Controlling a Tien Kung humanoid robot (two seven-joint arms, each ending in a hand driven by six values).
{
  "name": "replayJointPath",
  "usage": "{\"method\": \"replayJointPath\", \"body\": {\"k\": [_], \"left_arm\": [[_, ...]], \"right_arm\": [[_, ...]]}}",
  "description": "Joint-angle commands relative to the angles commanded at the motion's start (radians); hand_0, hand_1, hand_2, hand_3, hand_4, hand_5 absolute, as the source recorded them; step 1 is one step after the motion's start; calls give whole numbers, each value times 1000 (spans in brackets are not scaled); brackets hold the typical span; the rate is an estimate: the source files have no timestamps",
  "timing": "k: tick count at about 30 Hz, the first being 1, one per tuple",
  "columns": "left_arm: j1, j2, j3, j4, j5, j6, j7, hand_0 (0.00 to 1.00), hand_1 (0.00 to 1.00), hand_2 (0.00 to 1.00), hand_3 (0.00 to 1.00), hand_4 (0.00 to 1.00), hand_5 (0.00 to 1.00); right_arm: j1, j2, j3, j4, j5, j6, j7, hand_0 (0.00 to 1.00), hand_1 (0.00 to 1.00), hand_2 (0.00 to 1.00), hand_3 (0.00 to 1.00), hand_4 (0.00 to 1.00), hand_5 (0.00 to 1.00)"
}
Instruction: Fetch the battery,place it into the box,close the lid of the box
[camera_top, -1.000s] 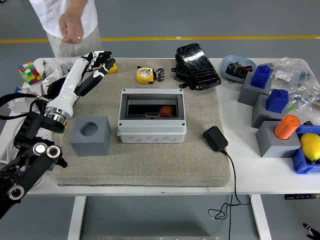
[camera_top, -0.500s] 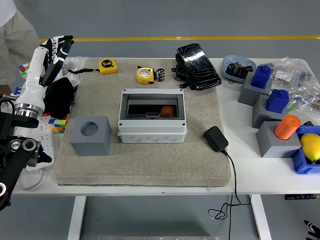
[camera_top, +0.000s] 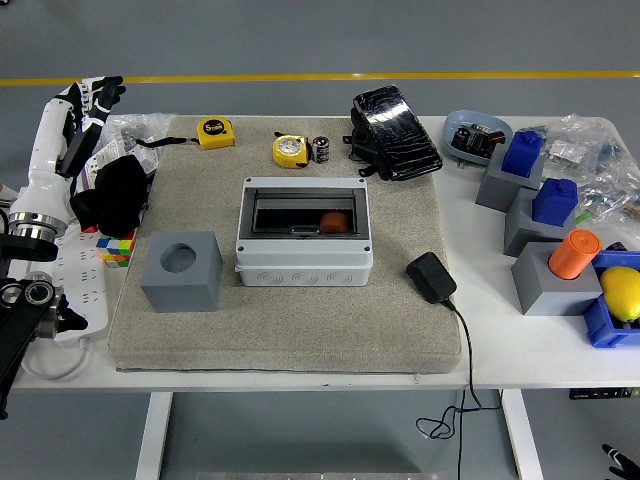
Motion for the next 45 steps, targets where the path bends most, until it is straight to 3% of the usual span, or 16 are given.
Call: {"method": "replayJointPath", "body": {"k": [10,27,45], "left_arm": [[22,8,-14,-11,0,-25,11,746,765,738,730,998,998],[55,51,-13,-11,7,-73,31,745,766,737,731,998,998],[58,51,-16,-19,11,-102,45,746,767,735,734,998,998]], "right_arm": [[-4,12,7,-7,-2,-2,-4,661,617,594,544,938,450],[-34,63,37,-8,-27,-13,0,659,617,596,544,937,451],[-30,64,36,-21,-24,-14,-3,660,618,596,544,937,451]]}}
